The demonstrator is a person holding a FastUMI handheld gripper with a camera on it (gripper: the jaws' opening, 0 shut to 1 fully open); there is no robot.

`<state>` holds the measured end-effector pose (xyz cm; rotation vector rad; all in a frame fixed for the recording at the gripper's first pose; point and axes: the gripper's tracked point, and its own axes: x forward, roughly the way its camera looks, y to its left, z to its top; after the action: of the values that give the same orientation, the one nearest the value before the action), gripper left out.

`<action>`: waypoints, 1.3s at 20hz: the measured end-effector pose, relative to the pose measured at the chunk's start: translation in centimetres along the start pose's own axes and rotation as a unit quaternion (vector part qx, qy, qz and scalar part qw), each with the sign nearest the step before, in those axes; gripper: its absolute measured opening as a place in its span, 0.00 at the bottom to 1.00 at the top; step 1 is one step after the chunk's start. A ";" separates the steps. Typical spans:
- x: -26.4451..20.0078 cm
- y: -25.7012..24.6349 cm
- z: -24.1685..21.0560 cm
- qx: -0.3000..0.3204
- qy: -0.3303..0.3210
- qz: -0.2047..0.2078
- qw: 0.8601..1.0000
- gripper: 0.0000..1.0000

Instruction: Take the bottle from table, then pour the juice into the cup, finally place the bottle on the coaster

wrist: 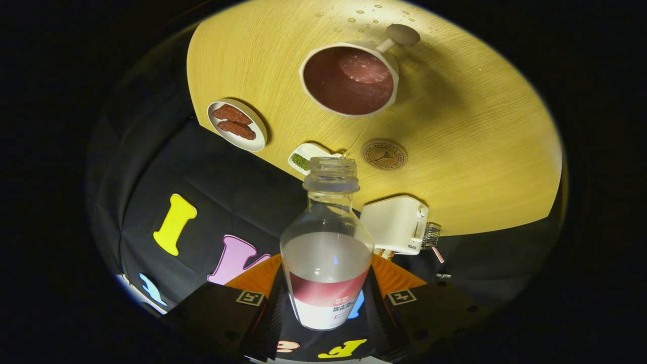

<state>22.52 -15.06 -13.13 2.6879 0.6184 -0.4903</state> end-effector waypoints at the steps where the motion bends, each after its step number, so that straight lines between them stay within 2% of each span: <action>1: -0.1 0.3 -0.2 0.002 0.001 0.002 1.000 0.73; 14: -1.2 1.1 0.6 0.004 -0.007 0.027 1.000 0.72; 22: -1.6 0.5 0.6 -0.108 -0.033 0.063 0.992 0.72; 26: -2.1 -1.1 1.0 -0.210 -0.061 0.088 0.972 0.72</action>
<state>20.00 -15.28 -13.41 2.2656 0.3926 -0.4177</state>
